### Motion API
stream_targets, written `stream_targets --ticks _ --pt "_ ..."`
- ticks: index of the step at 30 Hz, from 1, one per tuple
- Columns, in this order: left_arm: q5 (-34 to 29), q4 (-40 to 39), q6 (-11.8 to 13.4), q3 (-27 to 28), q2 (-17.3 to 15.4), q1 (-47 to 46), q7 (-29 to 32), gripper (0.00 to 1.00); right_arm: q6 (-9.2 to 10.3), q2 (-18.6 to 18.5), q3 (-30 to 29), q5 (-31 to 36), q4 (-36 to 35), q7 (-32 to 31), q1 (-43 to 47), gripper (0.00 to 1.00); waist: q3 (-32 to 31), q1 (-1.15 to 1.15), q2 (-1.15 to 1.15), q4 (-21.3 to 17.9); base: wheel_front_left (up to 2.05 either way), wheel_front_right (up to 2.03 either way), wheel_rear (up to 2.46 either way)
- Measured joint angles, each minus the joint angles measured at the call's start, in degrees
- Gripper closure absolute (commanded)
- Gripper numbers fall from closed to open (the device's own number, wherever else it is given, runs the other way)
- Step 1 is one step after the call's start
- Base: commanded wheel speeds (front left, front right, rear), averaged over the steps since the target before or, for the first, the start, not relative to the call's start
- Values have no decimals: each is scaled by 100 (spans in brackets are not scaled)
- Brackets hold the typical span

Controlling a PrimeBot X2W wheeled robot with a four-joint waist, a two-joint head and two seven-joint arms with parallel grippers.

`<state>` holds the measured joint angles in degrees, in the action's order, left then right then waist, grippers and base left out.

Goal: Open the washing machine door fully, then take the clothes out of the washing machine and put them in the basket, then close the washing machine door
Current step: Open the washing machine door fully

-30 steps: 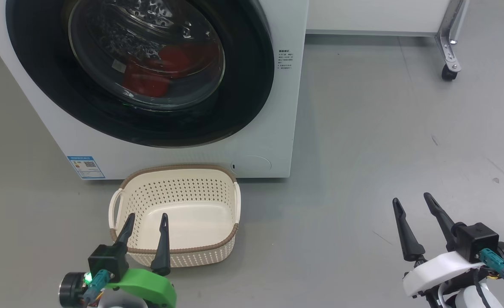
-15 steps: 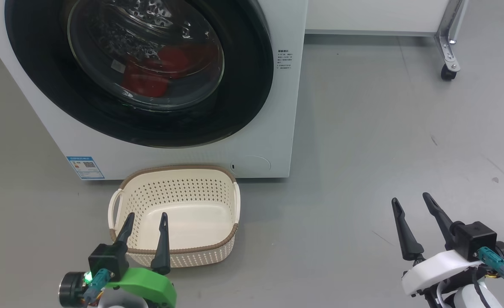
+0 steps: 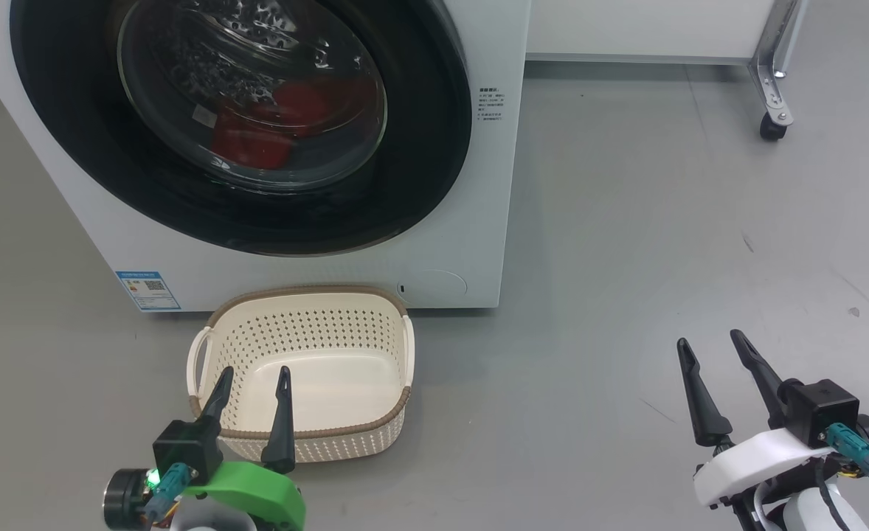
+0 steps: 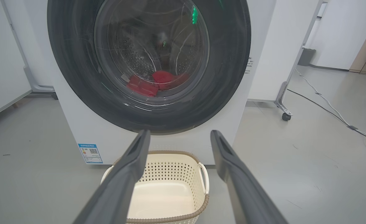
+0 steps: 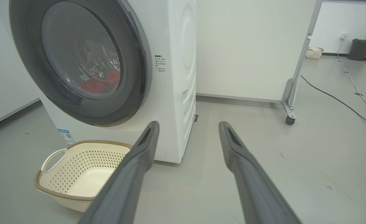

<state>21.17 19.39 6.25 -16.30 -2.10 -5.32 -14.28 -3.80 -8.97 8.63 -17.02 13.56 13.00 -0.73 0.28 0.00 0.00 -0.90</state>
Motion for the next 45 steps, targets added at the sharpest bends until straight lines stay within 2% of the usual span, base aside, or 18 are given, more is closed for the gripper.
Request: stream_targets --ticks 6,7,8,9,18,22,29,45 --pt "0 -1 1 -5 0 -1 0 0 0 1 -15 -2 3 1 -1 0 4 0 0 9 0 0 0" --pt "0 -3 1 -7 0 -1 0 0 -2 18 -29 -49 4 1 -1 25 9 0 0 11 0 0 0" --pt "0 -12 2 -10 0 -1 0 0 -5 57 -49 -140 5 0 -1 80 22 0 0 13 0 0 0" --pt "0 -21 2 -12 0 -2 0 0 -8 94 -56 -199 10 -3 -1 100 40 0 0 15 0 0 0" --pt "0 -210 10 -44 0 -198 -1 0 -20 115 -196 -433 -138 -7 -183 100 310 0 0 61 0 0 0" --pt "0 -260 10 -97 0 -250 -1 0 -87 114 -286 -649 -246 -38 -377 100 494 0 0 102 0 0 0" --pt "-1 -441 11 -156 0 -491 -16 0 -221 397 -586 -1922 -498 -489 -905 100 903 0 0 198 0 0 0" --pt "-94 -756 53 -229 2 -1116 -16 0 -264 298 -1161 -3940 -1278 -1902 -2982 100 2064 0 0 455 0 0 0"
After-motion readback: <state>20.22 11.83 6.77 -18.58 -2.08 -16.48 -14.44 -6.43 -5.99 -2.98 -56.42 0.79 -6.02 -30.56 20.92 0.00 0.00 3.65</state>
